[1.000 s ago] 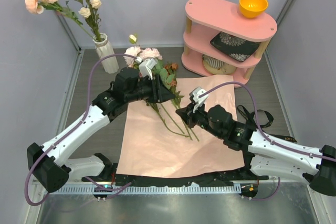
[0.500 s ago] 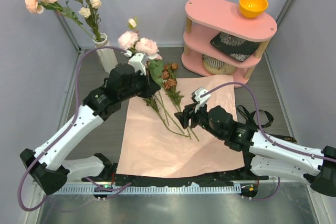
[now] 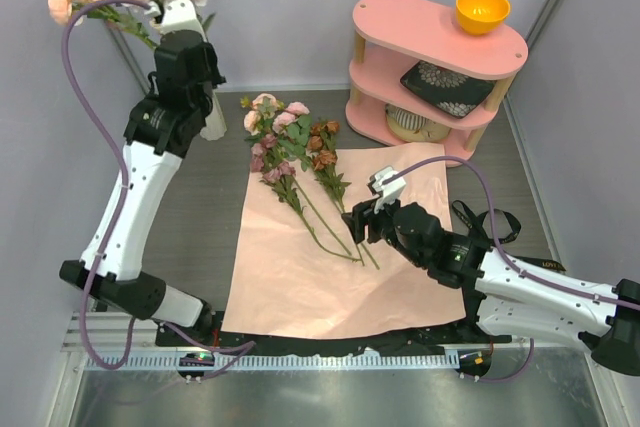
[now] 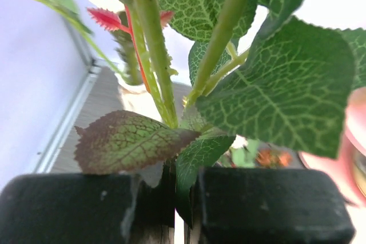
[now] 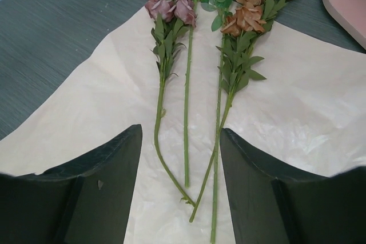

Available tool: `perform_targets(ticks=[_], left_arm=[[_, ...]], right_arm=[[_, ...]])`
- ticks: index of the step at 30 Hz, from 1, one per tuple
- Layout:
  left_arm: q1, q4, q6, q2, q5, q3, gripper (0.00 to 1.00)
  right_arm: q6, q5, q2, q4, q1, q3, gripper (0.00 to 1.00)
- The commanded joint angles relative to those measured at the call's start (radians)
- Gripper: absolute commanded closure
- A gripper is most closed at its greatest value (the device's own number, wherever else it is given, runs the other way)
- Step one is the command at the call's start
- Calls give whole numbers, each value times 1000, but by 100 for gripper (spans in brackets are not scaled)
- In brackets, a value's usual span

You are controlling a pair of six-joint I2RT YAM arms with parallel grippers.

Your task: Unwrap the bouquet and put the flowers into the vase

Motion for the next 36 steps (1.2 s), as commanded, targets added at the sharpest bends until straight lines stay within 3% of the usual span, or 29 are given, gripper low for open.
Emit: perform_targets(ticks=[1,4,9,18,25,36], left_arm=[[122,146,65,59,-37,106,100],[162,277,101,104,-73,166,100],[228,295,121,215,-85,371,100],[322,251,98,397,-17,568,100],[360,225,17,436,35,574,100],[366,236,6,453,52,479,100]], right_arm=[[3,51,-35,-23,0,49,37],[-1,72,-53,-46,2,53,37],[-15,111,-74,-64,2,63,37],[-41,146,-41,-50,2,92,37],[-52,155,-25,-40,2,93,37],[-38,157,-4,-36,2,89,38]])
